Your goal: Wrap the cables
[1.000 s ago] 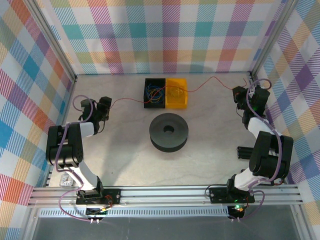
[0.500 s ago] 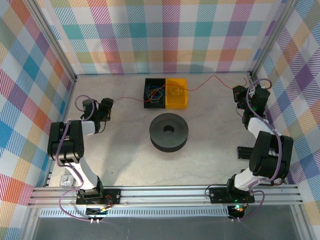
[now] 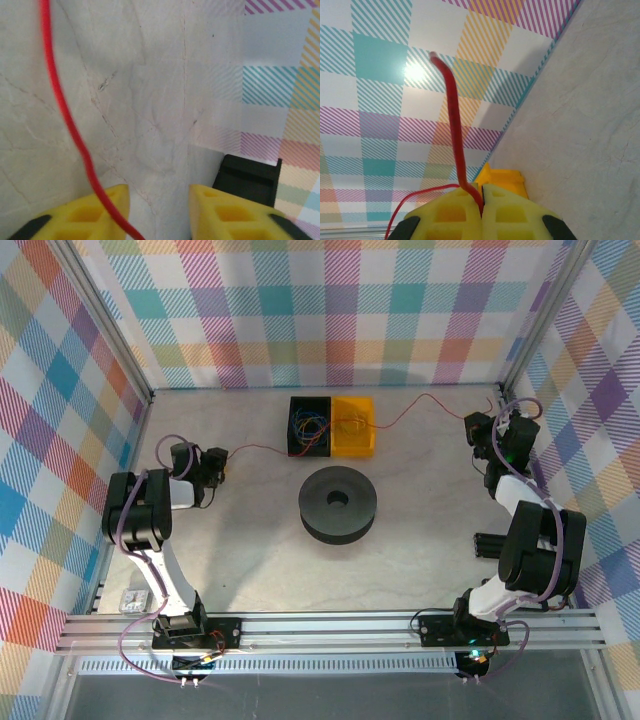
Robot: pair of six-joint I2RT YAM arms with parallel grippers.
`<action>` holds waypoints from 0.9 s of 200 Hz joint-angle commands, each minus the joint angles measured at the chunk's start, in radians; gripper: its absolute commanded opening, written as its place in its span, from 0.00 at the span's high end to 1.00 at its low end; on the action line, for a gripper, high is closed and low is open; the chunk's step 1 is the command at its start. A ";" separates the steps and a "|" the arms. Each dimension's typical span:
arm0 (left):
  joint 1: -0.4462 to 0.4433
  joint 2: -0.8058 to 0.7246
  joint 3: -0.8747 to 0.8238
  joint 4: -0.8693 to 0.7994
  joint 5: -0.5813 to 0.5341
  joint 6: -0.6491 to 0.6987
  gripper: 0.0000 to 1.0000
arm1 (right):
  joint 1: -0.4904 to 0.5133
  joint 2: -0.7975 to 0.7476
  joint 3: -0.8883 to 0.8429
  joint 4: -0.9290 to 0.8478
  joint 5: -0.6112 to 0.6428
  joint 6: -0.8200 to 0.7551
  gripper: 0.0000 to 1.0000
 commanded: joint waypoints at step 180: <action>-0.123 -0.571 0.454 -0.828 -0.345 0.689 1.00 | 0.114 -0.050 0.249 -0.767 -0.082 -0.483 0.03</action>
